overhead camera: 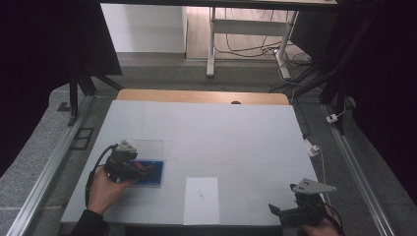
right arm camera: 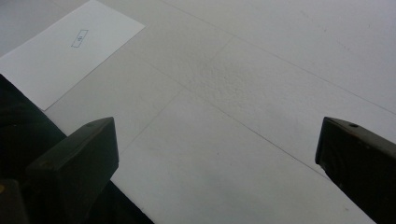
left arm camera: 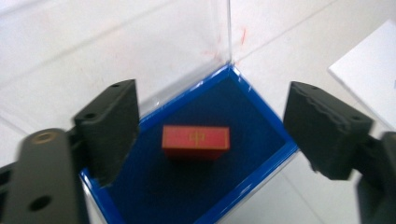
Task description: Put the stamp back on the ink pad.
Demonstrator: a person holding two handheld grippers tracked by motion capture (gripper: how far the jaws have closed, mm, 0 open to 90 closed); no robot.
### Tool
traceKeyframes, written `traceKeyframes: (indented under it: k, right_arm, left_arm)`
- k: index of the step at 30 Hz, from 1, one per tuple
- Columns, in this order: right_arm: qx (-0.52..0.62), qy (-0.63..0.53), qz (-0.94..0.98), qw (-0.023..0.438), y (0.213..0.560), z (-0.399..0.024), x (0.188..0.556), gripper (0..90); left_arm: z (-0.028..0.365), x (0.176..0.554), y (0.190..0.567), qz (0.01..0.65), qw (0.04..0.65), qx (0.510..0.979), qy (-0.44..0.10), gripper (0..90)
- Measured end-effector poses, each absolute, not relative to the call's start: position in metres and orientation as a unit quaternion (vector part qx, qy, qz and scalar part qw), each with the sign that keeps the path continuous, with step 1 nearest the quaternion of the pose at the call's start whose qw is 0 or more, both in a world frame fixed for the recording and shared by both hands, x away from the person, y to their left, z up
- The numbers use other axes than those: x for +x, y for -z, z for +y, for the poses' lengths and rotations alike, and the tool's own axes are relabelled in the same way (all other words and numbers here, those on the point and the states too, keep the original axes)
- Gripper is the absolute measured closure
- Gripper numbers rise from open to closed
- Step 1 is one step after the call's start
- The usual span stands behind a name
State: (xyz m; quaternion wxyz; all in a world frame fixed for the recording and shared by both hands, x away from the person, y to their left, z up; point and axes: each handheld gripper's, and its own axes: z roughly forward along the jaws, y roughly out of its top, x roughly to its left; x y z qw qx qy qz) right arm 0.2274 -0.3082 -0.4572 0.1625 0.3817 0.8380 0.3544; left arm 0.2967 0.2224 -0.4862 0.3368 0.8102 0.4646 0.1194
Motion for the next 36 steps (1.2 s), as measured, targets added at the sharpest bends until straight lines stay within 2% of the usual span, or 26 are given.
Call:
traceKeyframes:
  k: [2,10,17,36]
  right_arm:
    - [0.382,-0.354,0.838,0.162,0.457,-0.308,0.227,0.0]
    - [0.382,-0.354,0.838,0.162,0.457,-0.308,0.227,0.0]
    - [0.382,-0.353,0.839,0.163,0.457,-0.308,0.227,0.0]
    - [0.383,-0.352,0.839,0.160,0.457,-0.308,0.228,0.0]
  left_arm:
    - [0.221,0.296,0.484,0.473,0.342,0.803,-0.119,9.1]
    - [0.218,0.293,0.476,0.469,0.371,0.795,-0.102,0.0]
    - [0.221,0.289,0.471,0.456,0.409,0.786,-0.087,0.0]
    - [0.225,0.260,0.456,0.437,0.430,0.784,-0.098,0.0]
